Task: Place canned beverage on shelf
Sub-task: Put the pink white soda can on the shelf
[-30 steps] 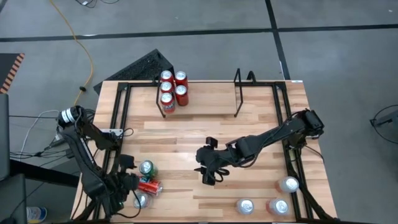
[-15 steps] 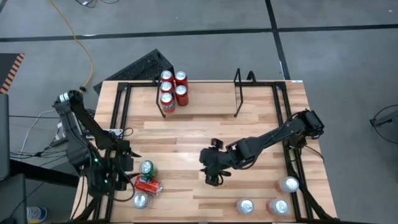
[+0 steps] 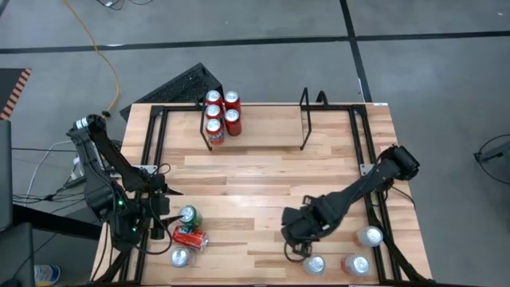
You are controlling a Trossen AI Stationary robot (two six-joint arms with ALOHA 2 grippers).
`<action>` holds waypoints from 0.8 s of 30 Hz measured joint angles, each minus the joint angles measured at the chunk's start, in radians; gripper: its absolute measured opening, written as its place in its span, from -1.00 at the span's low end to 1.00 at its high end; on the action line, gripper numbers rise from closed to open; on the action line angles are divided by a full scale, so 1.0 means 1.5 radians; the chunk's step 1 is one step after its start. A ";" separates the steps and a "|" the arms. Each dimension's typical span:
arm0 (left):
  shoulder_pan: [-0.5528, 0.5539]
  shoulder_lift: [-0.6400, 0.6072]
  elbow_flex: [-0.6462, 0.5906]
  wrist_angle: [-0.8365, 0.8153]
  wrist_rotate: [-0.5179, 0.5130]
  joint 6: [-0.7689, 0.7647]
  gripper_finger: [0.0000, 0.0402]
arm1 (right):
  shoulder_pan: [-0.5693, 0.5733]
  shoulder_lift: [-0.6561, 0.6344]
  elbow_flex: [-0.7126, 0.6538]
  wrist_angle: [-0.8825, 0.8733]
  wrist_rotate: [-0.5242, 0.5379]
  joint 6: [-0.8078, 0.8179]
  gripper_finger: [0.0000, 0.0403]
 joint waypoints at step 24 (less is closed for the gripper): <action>0.000 0.000 0.000 0.006 -0.044 0.017 0.53 | 0.088 0.004 0.144 0.037 0.003 0.012 0.24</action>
